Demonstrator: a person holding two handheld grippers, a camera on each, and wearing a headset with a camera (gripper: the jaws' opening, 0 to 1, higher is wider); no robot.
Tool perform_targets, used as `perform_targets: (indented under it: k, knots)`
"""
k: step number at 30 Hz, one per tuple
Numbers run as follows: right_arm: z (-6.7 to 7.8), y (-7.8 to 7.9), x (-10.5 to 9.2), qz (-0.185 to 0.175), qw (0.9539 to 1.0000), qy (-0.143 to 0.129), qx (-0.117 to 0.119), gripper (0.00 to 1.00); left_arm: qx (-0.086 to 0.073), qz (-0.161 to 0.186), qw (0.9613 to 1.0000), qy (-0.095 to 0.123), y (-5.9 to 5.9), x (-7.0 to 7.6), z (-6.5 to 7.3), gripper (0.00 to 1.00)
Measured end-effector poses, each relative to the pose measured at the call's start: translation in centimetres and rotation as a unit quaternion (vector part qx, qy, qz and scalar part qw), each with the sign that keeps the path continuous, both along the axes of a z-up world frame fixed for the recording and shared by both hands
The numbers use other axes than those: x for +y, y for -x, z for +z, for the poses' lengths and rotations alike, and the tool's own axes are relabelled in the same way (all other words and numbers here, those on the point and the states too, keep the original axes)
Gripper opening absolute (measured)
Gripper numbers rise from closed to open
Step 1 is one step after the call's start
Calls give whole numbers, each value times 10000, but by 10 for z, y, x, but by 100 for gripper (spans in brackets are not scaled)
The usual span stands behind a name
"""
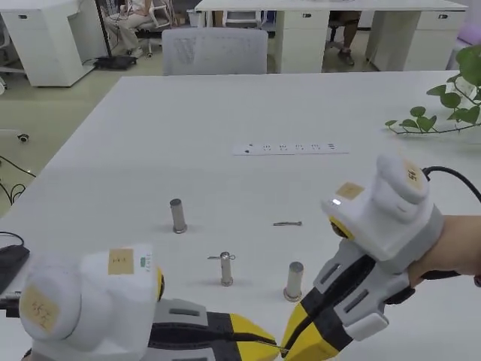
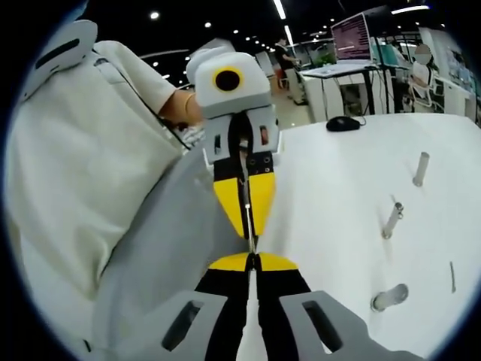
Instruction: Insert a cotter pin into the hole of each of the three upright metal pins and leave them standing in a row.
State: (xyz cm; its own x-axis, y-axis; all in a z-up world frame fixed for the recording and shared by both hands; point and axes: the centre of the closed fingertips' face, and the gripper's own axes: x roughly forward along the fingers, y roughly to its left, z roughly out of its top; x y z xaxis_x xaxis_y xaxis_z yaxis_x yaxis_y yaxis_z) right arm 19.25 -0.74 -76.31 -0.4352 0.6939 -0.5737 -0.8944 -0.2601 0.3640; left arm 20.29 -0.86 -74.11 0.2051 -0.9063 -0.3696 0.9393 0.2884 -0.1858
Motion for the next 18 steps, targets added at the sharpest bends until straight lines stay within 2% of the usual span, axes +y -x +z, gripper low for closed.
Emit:
perform_targets:
  k: [4,10,14,18]
  knots:
    - [0,-2,0,-6,10000,9,-78,3,33,41,10000,15,-1,0,-1,1]
    - [0,-6,0,-3,9997,55,-242,3,-31,149,9999,0,-5,1,-2,2]
    - [4,-8,1,-55,9996,45,-257,3,-42,247,9997,-15,-8,3,-3,3]
    - [6,-9,2,-63,9995,90,-297,3,-65,362,9993,23,-11,4,-4,11]
